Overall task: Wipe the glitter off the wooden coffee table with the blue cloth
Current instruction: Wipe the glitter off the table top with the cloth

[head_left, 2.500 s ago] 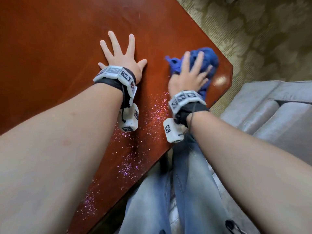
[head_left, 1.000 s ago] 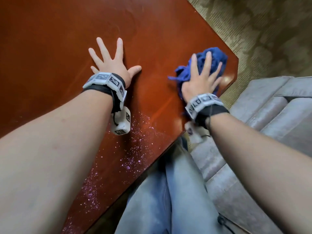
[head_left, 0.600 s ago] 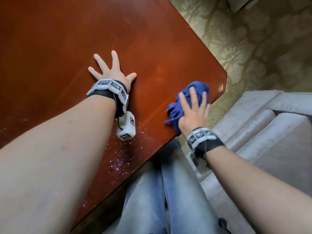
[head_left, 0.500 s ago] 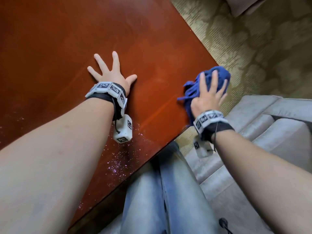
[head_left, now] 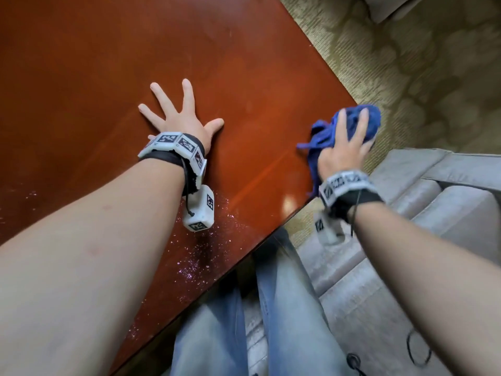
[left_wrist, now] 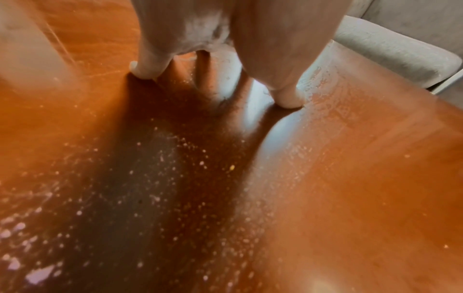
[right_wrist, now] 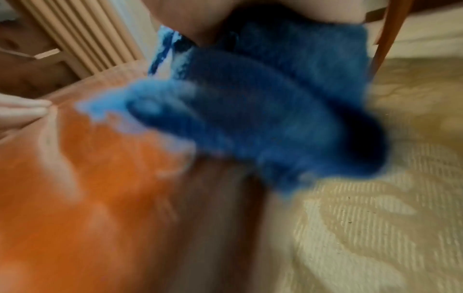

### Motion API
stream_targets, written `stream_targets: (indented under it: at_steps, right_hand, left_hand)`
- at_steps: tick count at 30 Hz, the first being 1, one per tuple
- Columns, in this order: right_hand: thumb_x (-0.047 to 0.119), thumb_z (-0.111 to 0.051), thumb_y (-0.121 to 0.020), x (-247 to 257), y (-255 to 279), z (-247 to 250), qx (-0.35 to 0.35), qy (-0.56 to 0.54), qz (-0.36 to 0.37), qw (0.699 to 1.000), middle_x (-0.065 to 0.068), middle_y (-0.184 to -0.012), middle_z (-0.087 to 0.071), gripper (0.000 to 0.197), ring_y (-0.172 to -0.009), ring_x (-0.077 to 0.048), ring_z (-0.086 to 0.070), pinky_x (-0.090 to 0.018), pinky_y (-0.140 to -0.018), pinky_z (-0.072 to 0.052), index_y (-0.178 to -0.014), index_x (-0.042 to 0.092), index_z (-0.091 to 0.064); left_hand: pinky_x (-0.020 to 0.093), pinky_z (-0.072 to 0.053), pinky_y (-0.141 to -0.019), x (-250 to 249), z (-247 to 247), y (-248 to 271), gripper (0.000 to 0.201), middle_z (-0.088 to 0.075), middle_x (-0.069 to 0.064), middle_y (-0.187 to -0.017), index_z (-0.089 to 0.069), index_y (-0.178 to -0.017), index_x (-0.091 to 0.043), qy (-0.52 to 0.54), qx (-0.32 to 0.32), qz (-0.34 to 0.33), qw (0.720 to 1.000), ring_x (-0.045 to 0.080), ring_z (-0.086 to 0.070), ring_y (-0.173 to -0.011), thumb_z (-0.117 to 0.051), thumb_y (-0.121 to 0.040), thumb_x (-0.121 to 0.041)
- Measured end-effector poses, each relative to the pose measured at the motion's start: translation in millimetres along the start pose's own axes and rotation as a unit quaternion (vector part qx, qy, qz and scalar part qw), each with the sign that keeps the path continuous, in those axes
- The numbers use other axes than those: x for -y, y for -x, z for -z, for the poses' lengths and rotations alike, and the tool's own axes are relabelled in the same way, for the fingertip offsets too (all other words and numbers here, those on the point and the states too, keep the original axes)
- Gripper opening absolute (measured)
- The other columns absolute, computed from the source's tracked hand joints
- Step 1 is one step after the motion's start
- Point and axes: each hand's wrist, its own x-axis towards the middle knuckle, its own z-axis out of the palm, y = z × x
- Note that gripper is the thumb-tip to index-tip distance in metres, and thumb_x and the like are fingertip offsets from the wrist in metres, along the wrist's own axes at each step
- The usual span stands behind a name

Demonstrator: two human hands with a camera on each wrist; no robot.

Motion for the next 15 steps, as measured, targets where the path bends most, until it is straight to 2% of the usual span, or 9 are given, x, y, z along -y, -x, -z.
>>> stream_targets:
  at_steps: [2,3,5,7,9,12,15]
  right_hand:
    - [0.013,-0.038,-0.071,24.6,-12.5,0.2,-0.027,0.017,-0.055,0.998,-0.007,-0.157,-0.013,0.077,-0.139,-0.048,-0.011,-0.060,-0.109,-0.018,-0.145,0.030,-0.032]
    - [0.014,-0.040,-0.071,40.1,-8.0,-3.6,-0.015,0.030,-0.046,0.998,-0.008,-0.157,-0.012,0.076,-0.139,-0.048,-0.010,-0.061,-0.107,-0.018,-0.145,0.030,-0.031]
    - [0.016,-0.044,-0.070,69.9,20.2,-17.6,0.016,0.044,0.051,0.998,-0.008,-0.157,-0.013,0.076,-0.138,-0.051,-0.008,-0.064,-0.106,-0.017,-0.144,0.030,-0.032]
    - [0.016,-0.046,-0.070,87.4,63.5,-32.3,0.092,0.040,0.136,0.986,-0.003,-0.159,-0.006,0.078,-0.140,-0.047,0.002,-0.064,-0.108,-0.007,-0.145,0.033,-0.029]
    - [0.015,-0.044,-0.070,81.7,93.4,-37.2,0.154,0.030,0.148,0.977,0.002,-0.159,0.000,0.080,-0.142,-0.041,0.011,-0.062,-0.110,-0.001,-0.146,0.035,-0.025]
    - [0.015,-0.044,-0.065,60.9,88.6,-28.9,0.135,0.036,0.134,0.981,0.001,-0.159,-0.004,0.084,-0.142,-0.041,0.007,-0.063,-0.110,-0.005,-0.145,0.034,-0.028]
    - [0.012,-0.047,-0.069,76.6,57.0,-24.7,0.059,0.038,0.074,0.995,-0.005,-0.158,-0.009,0.079,-0.141,-0.046,-0.001,-0.065,-0.108,-0.011,-0.144,0.032,-0.032]
  left_hand:
    - [0.065,-0.020,-0.107,0.2,0.6,0.9,0.090,0.024,0.005,-0.159,0.005,-0.150,-0.045,0.000,0.005,-0.007,1.000,0.043,0.016,-0.144,-0.054,-0.085,-0.064]
    - [0.066,-0.019,-0.107,0.5,0.9,1.0,0.090,0.024,0.005,-0.159,0.005,-0.150,-0.045,0.000,0.007,-0.011,1.000,0.043,0.016,-0.144,-0.054,-0.086,-0.064]
    - [0.066,-0.018,-0.108,4.9,1.1,-1.2,0.089,0.024,0.004,-0.159,0.005,-0.150,-0.045,0.001,0.008,-0.027,1.000,0.043,0.017,-0.143,-0.054,-0.086,-0.064]
    - [0.066,-0.015,-0.109,15.7,1.3,-4.3,0.088,0.024,0.002,-0.159,0.004,-0.150,-0.046,-0.001,0.010,-0.052,0.999,0.041,0.019,-0.144,-0.054,-0.087,-0.063]
    - [0.065,-0.012,-0.111,32.7,3.8,-9.8,0.087,0.024,-0.001,-0.159,0.004,-0.150,-0.045,-0.014,0.011,-0.080,0.997,0.036,0.019,-0.145,-0.053,-0.087,-0.063]
    - [0.065,-0.011,-0.111,65.4,14.0,-23.0,0.090,0.024,-0.001,-0.159,0.005,-0.151,-0.043,-0.028,-0.004,-0.085,0.996,0.031,0.017,-0.146,-0.053,-0.085,-0.066]
    - [0.065,-0.012,-0.111,94.5,22.9,-35.0,0.090,0.022,0.000,-0.159,0.003,-0.151,-0.042,-0.025,-0.017,-0.076,0.997,0.030,0.016,-0.147,-0.053,-0.085,-0.067]
